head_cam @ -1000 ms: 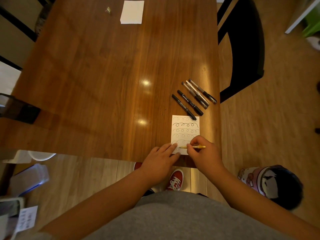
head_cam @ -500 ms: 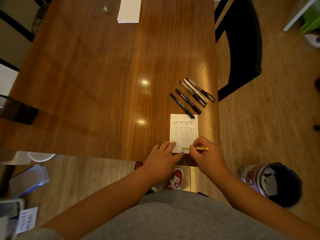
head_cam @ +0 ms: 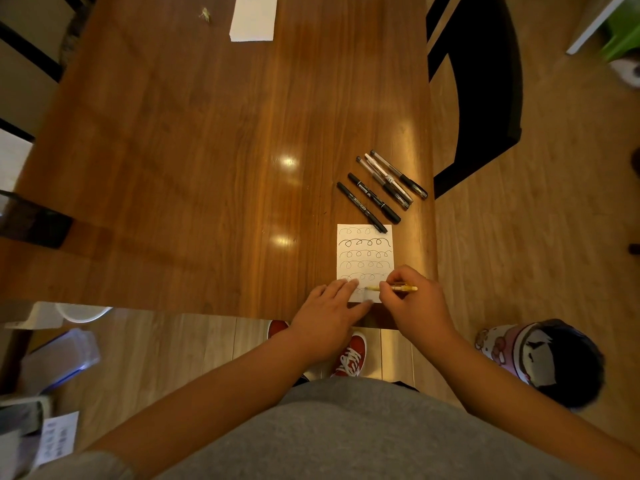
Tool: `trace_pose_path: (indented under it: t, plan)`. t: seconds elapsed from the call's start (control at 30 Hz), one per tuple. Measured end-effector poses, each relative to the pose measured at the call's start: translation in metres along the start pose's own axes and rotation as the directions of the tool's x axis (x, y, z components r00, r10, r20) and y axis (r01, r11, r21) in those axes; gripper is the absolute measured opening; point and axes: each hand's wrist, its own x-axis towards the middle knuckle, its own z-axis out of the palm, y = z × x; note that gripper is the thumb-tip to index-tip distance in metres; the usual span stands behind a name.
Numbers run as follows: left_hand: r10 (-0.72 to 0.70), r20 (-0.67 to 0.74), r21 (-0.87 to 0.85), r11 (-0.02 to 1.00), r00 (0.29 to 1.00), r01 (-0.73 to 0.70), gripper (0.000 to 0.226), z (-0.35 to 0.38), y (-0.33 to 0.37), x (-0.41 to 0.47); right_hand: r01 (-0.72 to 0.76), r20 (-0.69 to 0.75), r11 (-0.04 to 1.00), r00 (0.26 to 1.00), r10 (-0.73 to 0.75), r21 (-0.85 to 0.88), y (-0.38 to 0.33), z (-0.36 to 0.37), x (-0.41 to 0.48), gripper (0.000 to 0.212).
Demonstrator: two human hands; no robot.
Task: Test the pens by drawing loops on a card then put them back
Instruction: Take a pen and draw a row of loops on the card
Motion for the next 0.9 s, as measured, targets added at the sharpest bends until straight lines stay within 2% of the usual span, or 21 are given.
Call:
trace_pose_path:
  t: [0.23,0.47,0.67,0.9]
  plan:
    - [0.008,-0.016,0.006,1.000,1.000,-0.008,0.062,0.000,0.001,0.005,-0.031,0.011,0.999,0.999,0.032,-0.013,0.002,-0.009,-0.003,0.009]
    - [0.050,0.007,-0.074,0.996,0.999,-0.050,0.057,-0.005,0.000,0.009,-0.029,0.007,0.999,1.000,0.029,-0.017,0.009,-0.009,-0.007,0.012]
    - [0.077,-0.011,-0.005,0.997,0.997,-0.077,0.055,-0.008,0.002,0.013,0.004,0.018,1.000,1.000,-0.004,0.013,0.008,-0.006,-0.006,0.013]
    - [0.073,-0.044,-0.019,0.997,0.996,-0.074,0.051,-0.009,0.004,0.016,-0.028,-0.012,1.000,1.000,0.028,0.008,0.007,-0.008,-0.005,0.011]
